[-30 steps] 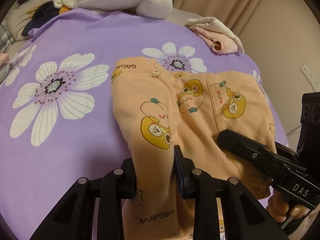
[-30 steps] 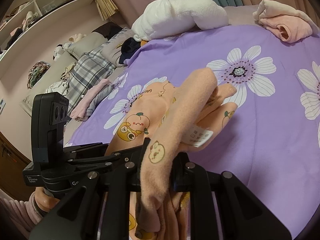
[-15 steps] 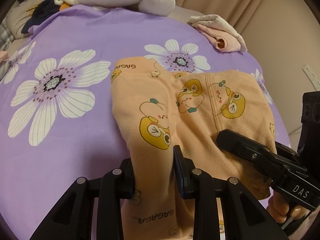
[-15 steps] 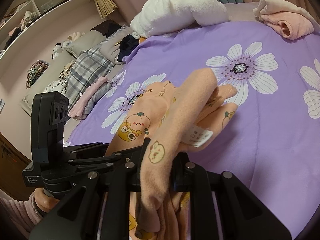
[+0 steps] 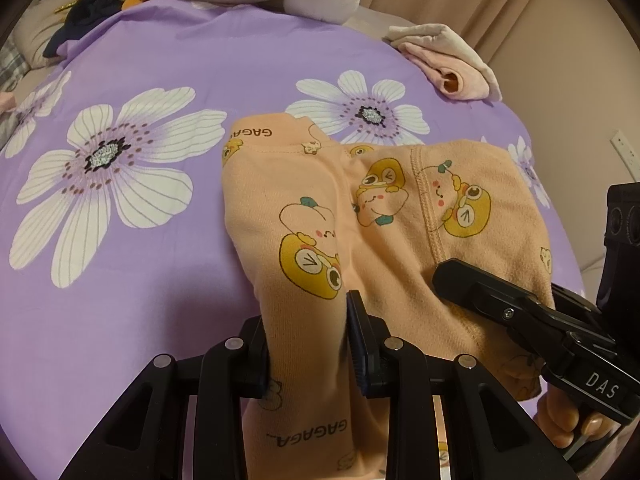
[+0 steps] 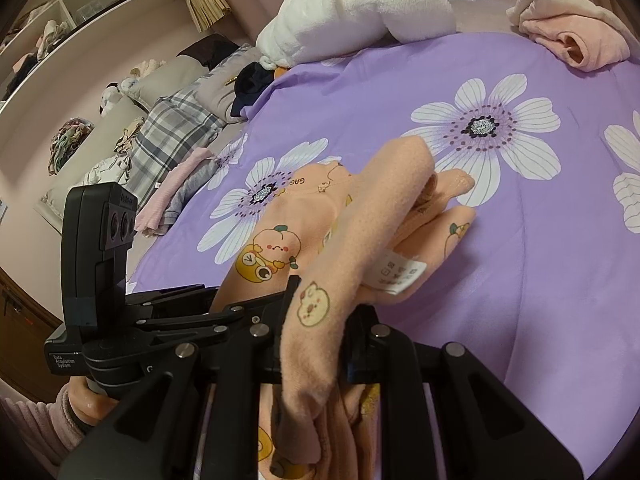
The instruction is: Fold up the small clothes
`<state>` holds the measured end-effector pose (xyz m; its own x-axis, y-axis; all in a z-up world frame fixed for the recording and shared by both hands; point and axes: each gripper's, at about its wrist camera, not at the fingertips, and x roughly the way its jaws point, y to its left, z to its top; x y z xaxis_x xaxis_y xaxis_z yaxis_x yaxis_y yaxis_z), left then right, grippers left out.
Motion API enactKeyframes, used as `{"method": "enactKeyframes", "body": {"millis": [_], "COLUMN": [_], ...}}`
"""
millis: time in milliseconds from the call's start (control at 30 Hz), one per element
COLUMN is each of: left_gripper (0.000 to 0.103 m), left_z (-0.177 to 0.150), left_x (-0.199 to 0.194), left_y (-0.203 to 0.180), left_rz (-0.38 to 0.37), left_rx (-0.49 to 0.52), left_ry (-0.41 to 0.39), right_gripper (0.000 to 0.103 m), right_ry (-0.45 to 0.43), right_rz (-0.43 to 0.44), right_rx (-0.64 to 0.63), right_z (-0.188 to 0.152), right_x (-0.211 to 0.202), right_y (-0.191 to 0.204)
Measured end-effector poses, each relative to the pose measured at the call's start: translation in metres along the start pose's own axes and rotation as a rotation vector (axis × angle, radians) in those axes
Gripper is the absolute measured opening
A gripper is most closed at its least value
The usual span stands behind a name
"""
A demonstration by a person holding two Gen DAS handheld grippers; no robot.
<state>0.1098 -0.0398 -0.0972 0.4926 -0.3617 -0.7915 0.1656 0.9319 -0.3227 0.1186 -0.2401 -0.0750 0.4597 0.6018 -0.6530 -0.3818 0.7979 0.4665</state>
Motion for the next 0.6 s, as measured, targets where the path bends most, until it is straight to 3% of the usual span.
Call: {"method": "enactKeyframes", "body": {"millis": [600], "left_gripper": [0.028], "left_z": [0.002], "left_x": [0.017], "left_y": [0.006], "left_rz": [0.019], "left_rx": [-0.013], "left_ry": [0.037], "right_gripper": [0.018], "right_ry": [0.035], "right_rz": [-0.006], "right_rx": [0.028], "right_z": [-0.001], "right_x": [0.018], "right_y": [-0.008]}}
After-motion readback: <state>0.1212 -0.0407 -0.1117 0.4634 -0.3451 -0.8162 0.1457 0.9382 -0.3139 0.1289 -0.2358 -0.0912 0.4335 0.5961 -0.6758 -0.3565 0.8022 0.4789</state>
